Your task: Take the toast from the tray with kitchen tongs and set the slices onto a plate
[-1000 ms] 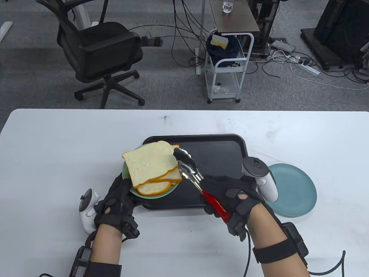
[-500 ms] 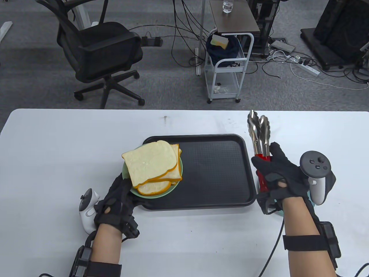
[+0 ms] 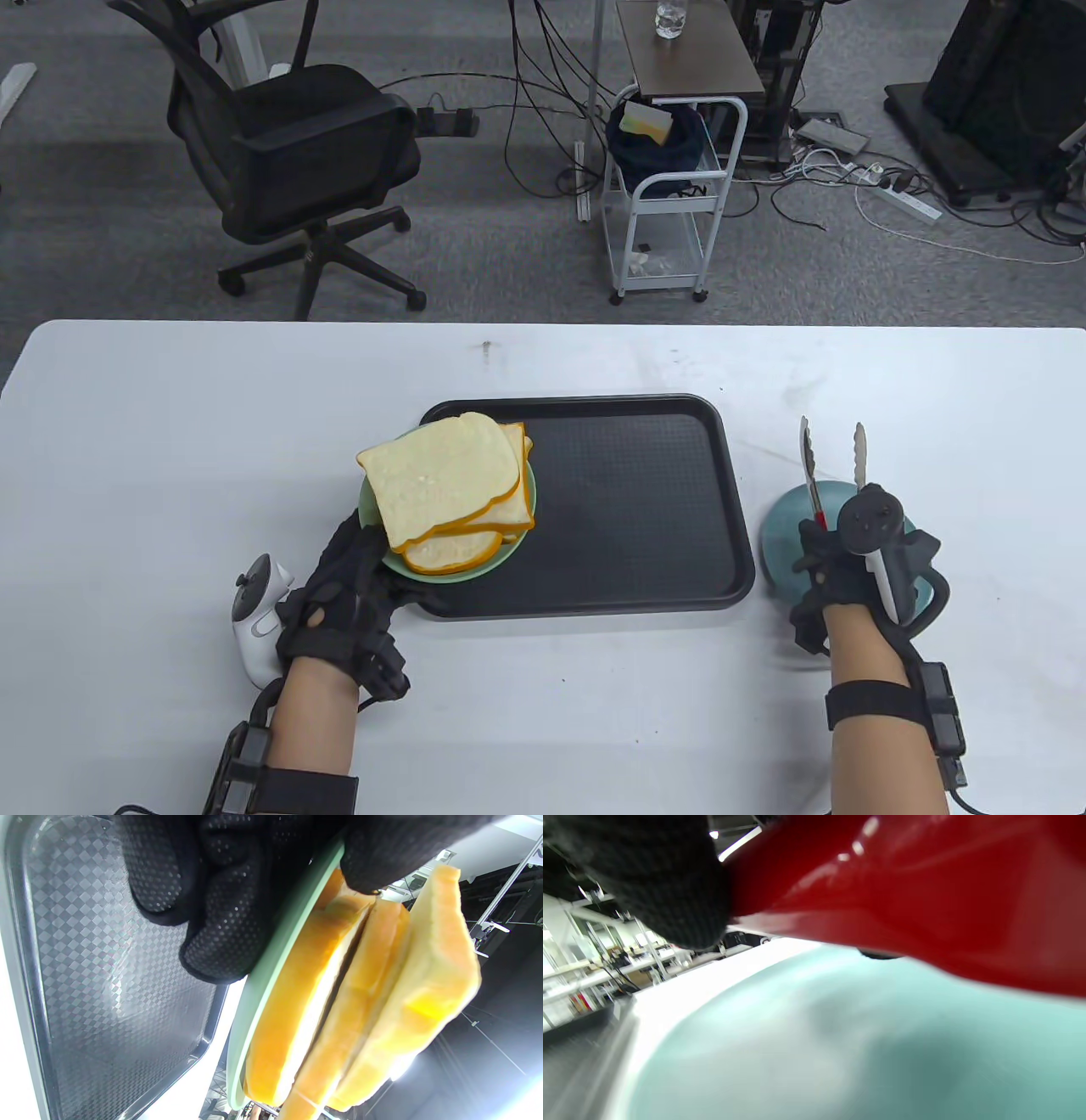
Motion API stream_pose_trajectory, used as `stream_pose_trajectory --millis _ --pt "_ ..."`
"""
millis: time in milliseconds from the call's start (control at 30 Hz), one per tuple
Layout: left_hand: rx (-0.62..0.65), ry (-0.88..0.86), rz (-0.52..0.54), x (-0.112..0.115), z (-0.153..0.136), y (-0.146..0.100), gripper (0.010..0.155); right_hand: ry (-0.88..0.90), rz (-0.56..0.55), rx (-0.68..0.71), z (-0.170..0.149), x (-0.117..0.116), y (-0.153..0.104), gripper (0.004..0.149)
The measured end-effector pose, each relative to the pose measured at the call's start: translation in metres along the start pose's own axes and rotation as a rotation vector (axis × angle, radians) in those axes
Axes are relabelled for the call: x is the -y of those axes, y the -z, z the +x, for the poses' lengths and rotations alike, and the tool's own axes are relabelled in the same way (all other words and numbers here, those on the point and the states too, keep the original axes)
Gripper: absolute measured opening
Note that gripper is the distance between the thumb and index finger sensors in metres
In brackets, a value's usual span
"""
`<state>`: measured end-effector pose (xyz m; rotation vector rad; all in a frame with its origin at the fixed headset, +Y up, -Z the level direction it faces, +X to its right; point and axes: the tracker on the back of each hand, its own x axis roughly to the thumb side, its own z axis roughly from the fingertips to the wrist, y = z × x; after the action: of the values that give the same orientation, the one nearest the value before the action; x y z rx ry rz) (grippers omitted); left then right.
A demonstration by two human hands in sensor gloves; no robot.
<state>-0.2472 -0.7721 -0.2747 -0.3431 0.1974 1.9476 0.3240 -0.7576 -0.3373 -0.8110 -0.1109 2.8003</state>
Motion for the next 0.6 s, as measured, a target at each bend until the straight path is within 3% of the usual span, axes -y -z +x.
stream_pose_trajectory --millis 133,200,333,433,600 --pt "0.000 -0.001 0.000 0.000 0.000 0.000 0.061 -0.071 0.040 -0.021 -0.002 -0.018 0.000 0.088" --pt "0.000 0.000 0.000 0.000 0.000 0.000 0.061 -0.078 0.021 -0.040 -0.002 -0.020 -0.001 0.088" --pt "-0.002 0.004 0.000 0.000 0.000 0.000 0.061 -0.091 0.111 -0.085 -0.003 -0.017 0.000 0.093" --pt "-0.003 0.001 0.000 0.000 0.000 0.000 0.061 -0.037 0.064 -0.071 -0.003 0.000 -0.003 0.098" --pt "0.001 -0.004 0.002 0.000 0.000 0.000 0.061 0.096 -0.028 0.052 0.021 0.056 -0.021 0.095"
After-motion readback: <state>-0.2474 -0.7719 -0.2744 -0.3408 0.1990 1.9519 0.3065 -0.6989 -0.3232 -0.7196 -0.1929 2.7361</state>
